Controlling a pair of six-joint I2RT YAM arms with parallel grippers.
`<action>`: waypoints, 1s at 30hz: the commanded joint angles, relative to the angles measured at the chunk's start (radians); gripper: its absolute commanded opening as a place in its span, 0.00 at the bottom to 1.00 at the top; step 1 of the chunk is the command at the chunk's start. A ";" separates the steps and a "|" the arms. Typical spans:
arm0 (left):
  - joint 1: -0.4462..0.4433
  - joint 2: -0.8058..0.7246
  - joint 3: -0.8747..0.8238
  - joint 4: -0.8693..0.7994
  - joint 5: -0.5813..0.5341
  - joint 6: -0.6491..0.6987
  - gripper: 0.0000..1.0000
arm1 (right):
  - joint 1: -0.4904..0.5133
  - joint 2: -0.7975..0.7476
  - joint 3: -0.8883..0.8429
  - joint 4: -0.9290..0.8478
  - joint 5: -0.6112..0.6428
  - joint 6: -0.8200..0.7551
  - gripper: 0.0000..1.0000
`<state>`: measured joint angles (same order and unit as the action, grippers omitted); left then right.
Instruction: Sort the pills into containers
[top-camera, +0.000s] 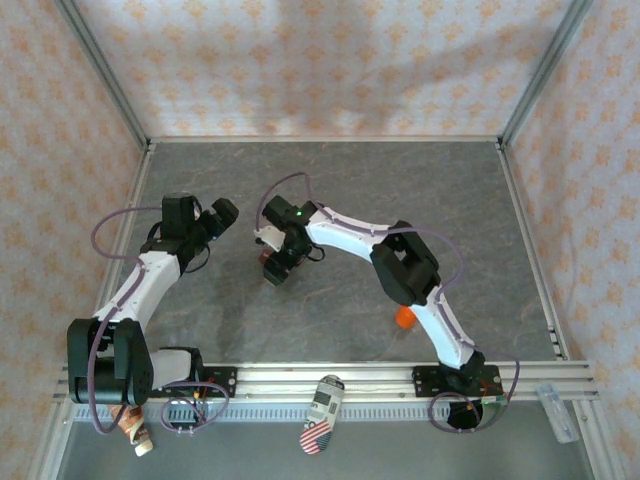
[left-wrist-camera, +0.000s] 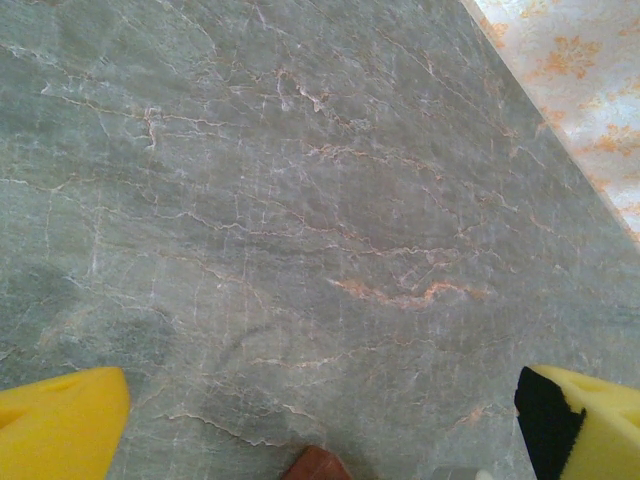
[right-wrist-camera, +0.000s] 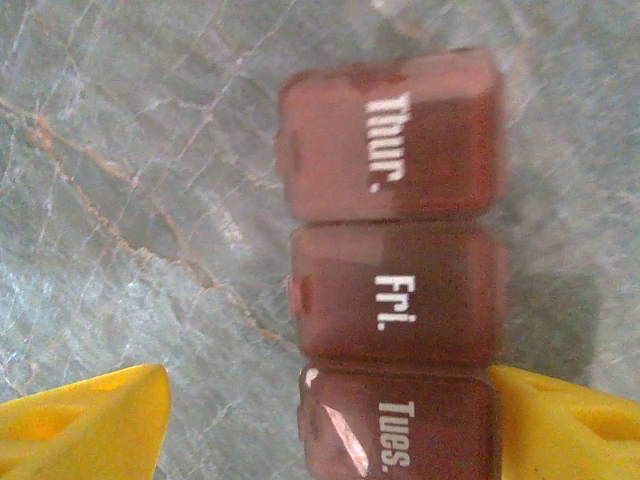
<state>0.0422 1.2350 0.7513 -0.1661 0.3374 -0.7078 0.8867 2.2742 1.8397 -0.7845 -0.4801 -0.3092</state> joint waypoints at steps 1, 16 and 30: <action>0.010 -0.005 0.034 0.001 0.011 -0.007 1.00 | 0.024 -0.050 -0.024 0.017 0.092 0.053 0.80; 0.012 0.007 0.034 0.009 0.012 -0.007 1.00 | 0.034 -0.040 -0.044 0.088 0.256 0.134 0.74; 0.014 0.017 0.037 0.015 0.017 -0.008 1.00 | 0.053 -0.032 -0.059 0.075 0.242 0.119 0.64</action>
<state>0.0422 1.2407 0.7570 -0.1658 0.3405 -0.7078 0.9310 2.2562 1.7985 -0.7021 -0.2543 -0.1867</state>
